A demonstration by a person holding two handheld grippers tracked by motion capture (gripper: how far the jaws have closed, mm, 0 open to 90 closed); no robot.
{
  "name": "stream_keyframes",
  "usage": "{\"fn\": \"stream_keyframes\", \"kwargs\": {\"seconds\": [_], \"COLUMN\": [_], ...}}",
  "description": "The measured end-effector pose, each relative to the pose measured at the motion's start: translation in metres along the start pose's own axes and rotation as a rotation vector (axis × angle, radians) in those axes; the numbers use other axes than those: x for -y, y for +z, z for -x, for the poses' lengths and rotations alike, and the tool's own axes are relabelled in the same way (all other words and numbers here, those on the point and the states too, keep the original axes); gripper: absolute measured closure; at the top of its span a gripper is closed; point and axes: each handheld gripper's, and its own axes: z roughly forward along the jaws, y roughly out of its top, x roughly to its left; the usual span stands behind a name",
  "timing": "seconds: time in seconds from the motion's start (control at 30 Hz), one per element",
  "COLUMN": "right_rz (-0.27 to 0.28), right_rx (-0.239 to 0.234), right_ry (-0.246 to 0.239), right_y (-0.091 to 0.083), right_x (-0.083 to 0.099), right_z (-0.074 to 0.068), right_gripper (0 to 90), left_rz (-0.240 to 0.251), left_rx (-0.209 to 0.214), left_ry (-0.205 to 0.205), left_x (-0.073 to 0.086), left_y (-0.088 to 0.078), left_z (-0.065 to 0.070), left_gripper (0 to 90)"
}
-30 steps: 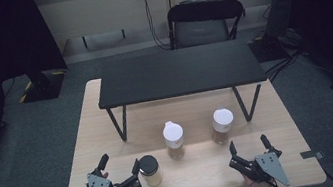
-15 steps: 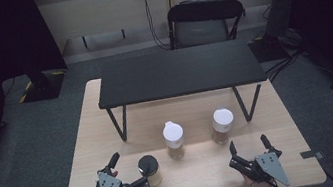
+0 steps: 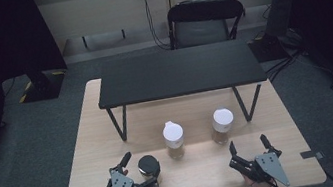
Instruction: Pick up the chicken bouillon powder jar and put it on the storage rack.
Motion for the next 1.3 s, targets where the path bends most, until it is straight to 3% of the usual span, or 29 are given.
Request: {"fn": "stream_keyframes", "kwargs": {"seconds": [0.97,1.1,1.2,1.3], "right_rz": [0.0,0.0,0.0,0.0], "right_rx": [0.001,0.001,0.001,0.001], "right_ry": [0.0,0.0,0.0,0.0], "right_y": [0.0,0.0,0.0,0.0], "right_x": [0.0,0.0,0.0,0.0], "right_z": [0.0,0.0,0.0,0.0], "right_gripper": [0.0,0.0,0.0,0.0], "left_rz": [-0.101,-0.098,-0.083,-0.084], "left_rx": [0.034,0.036,0.033,0.033], "left_ry": [-0.04,-0.047,-0.021,-0.023], "left_x": [0.034,0.036,0.036,0.035], "left_y": [0.01,0.01,0.008,0.008], "left_z": [-0.004,-0.004,-0.001,-0.001], "left_gripper": [23.7,26.6,31.5,32.3]}}
